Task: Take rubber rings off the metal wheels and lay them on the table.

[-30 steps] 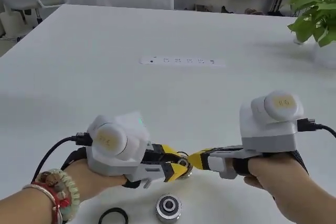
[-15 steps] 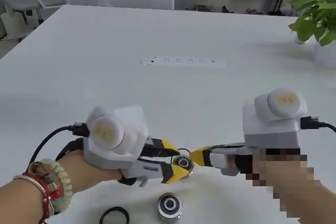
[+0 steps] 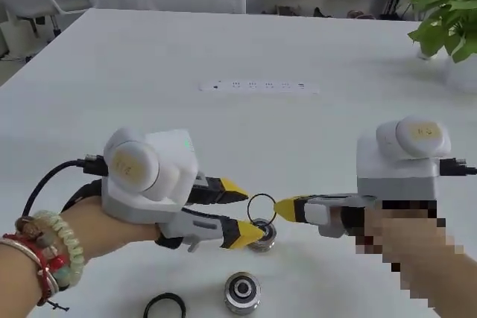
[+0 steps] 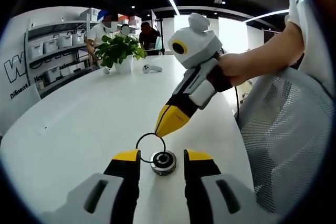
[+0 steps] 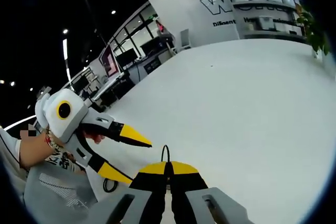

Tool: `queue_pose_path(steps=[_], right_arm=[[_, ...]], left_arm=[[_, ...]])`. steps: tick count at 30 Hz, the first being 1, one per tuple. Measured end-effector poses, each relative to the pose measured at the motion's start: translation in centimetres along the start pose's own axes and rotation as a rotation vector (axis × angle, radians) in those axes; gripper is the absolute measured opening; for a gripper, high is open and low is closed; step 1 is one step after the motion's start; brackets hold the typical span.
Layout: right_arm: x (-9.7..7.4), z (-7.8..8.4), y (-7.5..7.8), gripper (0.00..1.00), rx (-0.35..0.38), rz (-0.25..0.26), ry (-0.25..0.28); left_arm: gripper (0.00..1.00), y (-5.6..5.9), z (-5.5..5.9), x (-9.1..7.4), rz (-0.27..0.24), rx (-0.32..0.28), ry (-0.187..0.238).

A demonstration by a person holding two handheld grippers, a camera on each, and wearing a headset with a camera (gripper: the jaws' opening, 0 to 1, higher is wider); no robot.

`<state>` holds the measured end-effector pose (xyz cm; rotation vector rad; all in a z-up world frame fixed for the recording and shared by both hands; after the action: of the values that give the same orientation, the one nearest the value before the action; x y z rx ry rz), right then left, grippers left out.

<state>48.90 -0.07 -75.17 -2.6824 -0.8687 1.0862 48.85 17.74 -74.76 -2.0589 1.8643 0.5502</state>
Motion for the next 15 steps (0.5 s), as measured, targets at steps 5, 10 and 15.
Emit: queue_pose_path(steps=[5,10,15], right_arm=[[-0.3,-0.3,0.1,0.0,0.017,0.001,0.02],[-0.6,-0.5,0.3,0.0,0.032,0.007,0.036],[-0.7,-0.6,0.5,0.0,0.047,0.006,0.045]], left_arm=[[0.3,0.2,-0.3,-0.2,0.01,0.027,-0.02],[0.3,0.1,-0.7,-0.9,0.01,0.044,-0.024],[0.3,-0.2,-1.0,-1.8,-0.001,0.046,-0.015]])
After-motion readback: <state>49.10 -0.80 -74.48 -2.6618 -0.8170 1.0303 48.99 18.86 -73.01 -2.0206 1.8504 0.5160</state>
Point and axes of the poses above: the centre of the closed fingertips' face, and the gripper's own axes: x roughly forward along the fingers, y roughly to its right, z roughly out of its underside, the point moved 10 cm from there along -x, roughly backward along the fingers, and after that the axes turned 12 degrees about z, right-handed, at the moved point
